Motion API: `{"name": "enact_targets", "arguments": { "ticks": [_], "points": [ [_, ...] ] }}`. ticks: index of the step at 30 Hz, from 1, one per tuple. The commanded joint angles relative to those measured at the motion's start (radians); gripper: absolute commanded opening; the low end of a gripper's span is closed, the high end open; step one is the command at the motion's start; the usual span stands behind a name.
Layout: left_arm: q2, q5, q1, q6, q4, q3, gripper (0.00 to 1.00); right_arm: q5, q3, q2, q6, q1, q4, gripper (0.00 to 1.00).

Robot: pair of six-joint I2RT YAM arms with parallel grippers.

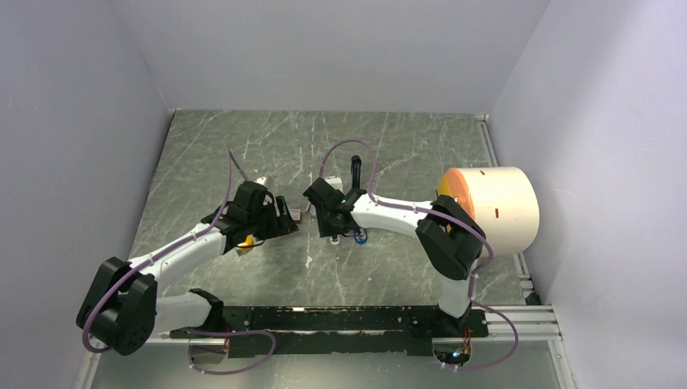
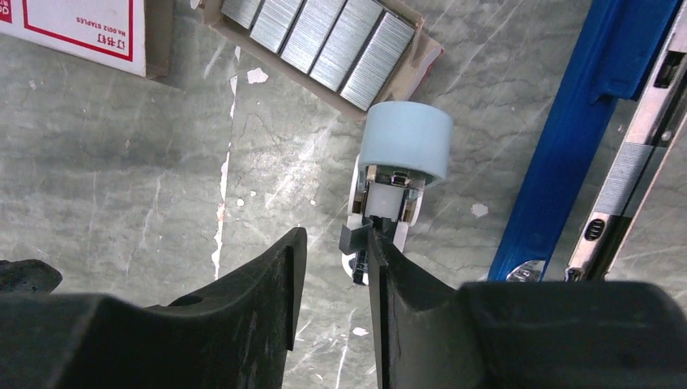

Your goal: Load the staples into the stapler

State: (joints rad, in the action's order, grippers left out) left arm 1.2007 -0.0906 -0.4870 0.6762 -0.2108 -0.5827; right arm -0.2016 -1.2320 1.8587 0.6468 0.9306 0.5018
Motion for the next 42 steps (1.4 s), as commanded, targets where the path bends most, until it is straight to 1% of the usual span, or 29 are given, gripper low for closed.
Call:
{"name": "enact_targets", "arguments": {
  "ticks": [1,13,17,25,34,42],
  "points": [
    [-0.004,0.022,0.005,-0.012,0.001,-0.017,0.69,-0.037,0.007,-0.034,0.010,0.000,-0.003,0.37],
    [-0.003,0.026,0.005,-0.014,0.000,-0.016,0.69,-0.089,-0.020,-0.005,0.026,0.003,0.042,0.23],
    [0.002,0.024,0.006,-0.012,0.003,-0.016,0.69,-0.107,-0.026,-0.017,0.033,0.004,0.052,0.22],
    [0.002,0.025,0.005,-0.015,0.001,-0.019,0.69,-0.108,-0.025,-0.037,0.038,0.004,0.053,0.16],
    [0.005,0.025,0.005,-0.014,0.004,-0.020,0.69,-0.125,-0.039,-0.066,0.031,0.004,0.075,0.15],
    [0.003,0.029,0.005,-0.014,-0.002,-0.024,0.69,-0.122,-0.047,-0.061,0.011,0.005,0.078,0.15]
  ]
}}
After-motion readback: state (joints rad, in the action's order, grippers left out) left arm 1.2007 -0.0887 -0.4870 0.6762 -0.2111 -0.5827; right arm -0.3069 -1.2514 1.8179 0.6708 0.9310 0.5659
